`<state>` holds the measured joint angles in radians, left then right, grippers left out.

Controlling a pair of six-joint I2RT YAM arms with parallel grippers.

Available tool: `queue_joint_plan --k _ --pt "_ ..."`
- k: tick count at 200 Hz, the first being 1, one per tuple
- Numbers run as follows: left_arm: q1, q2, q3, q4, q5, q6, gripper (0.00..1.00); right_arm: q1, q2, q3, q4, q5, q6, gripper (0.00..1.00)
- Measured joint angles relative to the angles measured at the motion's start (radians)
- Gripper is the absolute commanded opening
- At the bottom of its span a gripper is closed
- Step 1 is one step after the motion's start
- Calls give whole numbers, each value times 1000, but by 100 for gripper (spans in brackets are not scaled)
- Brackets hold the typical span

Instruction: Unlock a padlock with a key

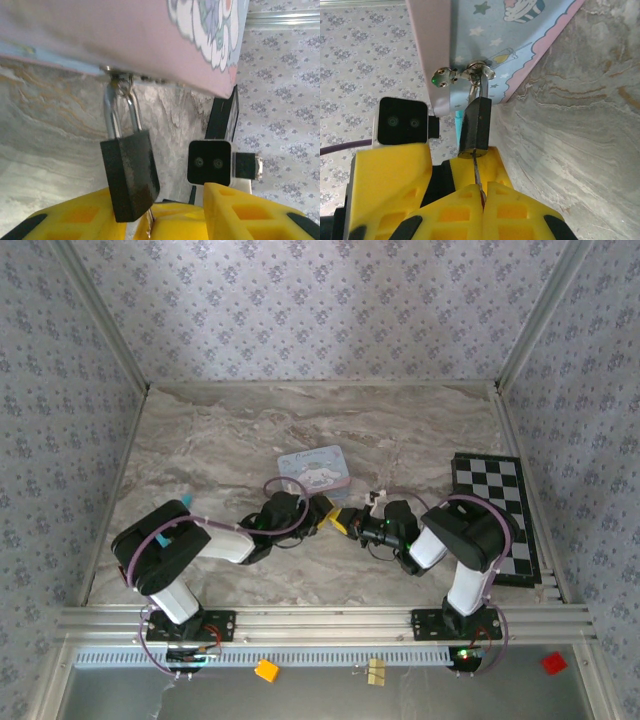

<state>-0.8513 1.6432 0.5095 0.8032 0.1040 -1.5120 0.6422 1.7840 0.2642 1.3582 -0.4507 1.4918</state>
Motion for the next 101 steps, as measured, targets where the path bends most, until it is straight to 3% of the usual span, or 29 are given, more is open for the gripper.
queue_joint_plan --k 58,101 --pt "49 0 0 -29 -3 44 46 0 0 0 0 2 -8 0" --pt "53 40 21 -12 -1 56 37 1 0 0 1 2 -8 0"
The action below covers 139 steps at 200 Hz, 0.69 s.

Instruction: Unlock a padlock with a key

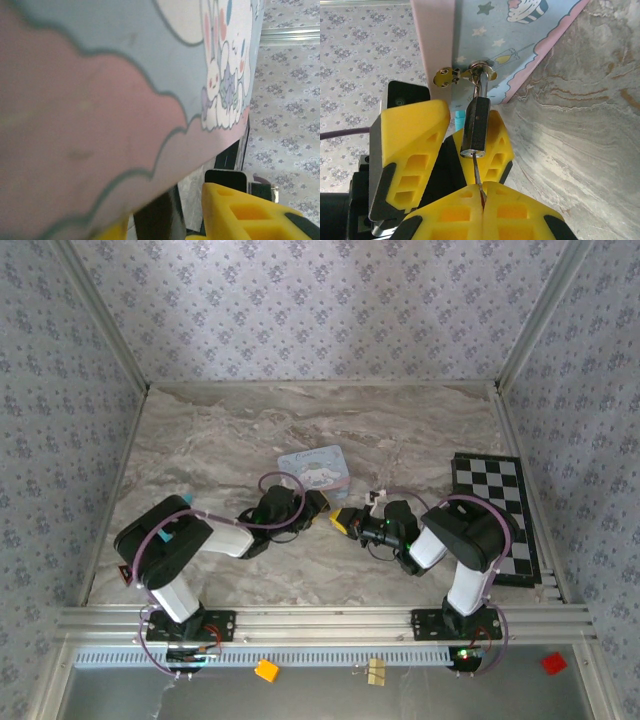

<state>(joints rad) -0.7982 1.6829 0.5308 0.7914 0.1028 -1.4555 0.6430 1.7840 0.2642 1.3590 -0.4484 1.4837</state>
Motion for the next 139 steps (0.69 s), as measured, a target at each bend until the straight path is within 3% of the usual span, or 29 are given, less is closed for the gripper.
queue_joint_plan --k 97,139 --pt "2 56 19 84 6 -5 23 6 3 0 6 15 -7 0" --pt "2 56 19 80 6 -3 29 -2 7 -9 10 19 -11 0"
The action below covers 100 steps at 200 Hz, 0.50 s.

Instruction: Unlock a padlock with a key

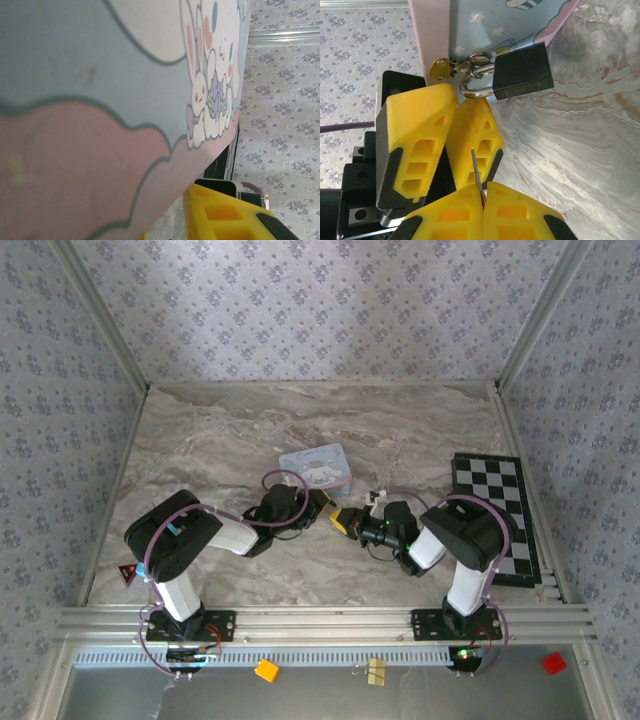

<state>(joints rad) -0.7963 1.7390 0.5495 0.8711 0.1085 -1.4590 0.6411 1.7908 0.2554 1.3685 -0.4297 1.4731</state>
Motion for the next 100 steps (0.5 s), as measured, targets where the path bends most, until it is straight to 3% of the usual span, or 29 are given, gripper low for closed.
queue_joint_plan --k 49,100 --pt "-11 -85 0 -196 -77 60 39 -85 -56 -78 -35 -4 -44 0" --pt "-65 -130 48 -417 -204 216 43 -89 -172 -92 -153 -3 -118 0"
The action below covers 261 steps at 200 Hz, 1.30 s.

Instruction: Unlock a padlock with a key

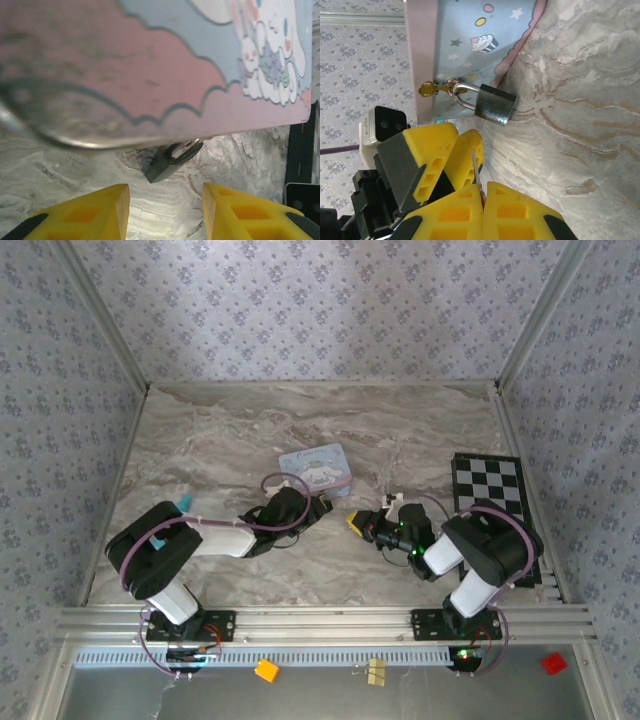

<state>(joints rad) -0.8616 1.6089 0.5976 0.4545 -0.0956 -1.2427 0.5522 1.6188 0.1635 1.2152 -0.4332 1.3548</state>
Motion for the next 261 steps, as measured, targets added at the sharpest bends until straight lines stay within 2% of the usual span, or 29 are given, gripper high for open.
queue_joint_plan --k 32,68,95,114,166,198,261 --pt "-5 69 17 37 -22 101 47 0 -152 2 -163 5 -80 0" --pt "-8 128 58 79 -26 190 47 10 -430 27 -483 52 -217 0" --pt "-12 153 89 69 -43 233 45 23 -654 66 -723 106 -322 0" --pt "-16 177 121 56 -63 256 43 23 -738 80 -821 132 -371 0" --pt "-18 226 195 3 -108 281 34 53 -712 63 -896 154 -395 0" --pt "-18 228 198 -10 -121 288 24 71 -710 61 -902 163 -396 0" --pt "-16 197 171 -8 -125 287 12 96 -657 61 -893 176 -394 0"
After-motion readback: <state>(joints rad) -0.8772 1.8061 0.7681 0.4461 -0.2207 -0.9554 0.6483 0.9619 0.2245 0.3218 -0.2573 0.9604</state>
